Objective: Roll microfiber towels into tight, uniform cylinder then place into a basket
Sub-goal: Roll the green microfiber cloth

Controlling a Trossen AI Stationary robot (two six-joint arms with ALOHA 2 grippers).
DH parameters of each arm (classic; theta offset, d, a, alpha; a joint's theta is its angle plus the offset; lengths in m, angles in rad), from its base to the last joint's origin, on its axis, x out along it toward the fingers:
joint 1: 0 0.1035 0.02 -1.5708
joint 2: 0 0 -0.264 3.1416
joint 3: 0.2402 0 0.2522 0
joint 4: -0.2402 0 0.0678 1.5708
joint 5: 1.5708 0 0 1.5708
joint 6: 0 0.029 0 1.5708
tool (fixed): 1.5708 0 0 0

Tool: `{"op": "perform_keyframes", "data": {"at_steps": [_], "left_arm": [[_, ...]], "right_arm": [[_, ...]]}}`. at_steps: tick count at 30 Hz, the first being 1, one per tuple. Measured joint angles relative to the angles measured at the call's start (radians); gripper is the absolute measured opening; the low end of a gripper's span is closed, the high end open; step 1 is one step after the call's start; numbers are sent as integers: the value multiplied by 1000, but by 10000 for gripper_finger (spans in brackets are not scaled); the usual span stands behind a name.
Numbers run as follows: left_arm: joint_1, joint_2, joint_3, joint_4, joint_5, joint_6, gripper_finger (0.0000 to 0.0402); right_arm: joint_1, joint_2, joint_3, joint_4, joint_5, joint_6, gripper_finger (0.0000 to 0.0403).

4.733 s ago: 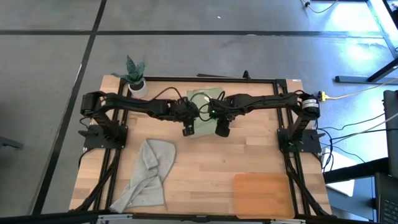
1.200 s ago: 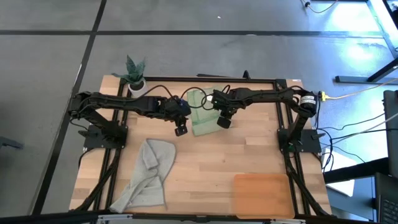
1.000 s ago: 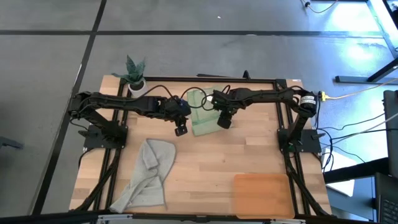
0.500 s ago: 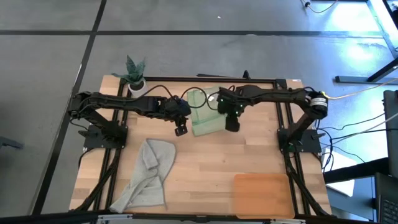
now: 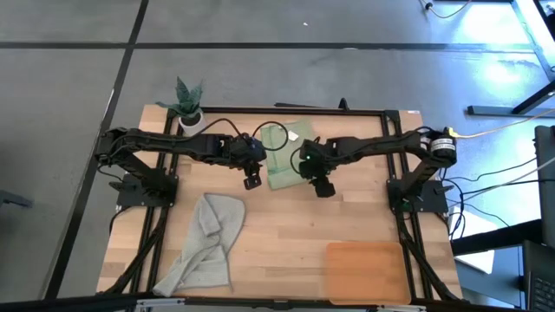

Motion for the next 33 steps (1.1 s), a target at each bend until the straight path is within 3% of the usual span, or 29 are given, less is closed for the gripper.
{"op": "perform_keyframes", "data": {"at_steps": [11,22,27,33], "left_arm": [[0,0,0,0,0,-1,77],[0,0,0,3,0,-44,76],[0,0,0,3,0,-44,76],[-8,13,0,7,0,25,76]], "right_arm": [[0,2,-130,119,183,27,170],[0,2,-185,174,186,112,164],[0,1,-191,177,187,244,121],[-1,2,-192,232,177,365,30]]}}
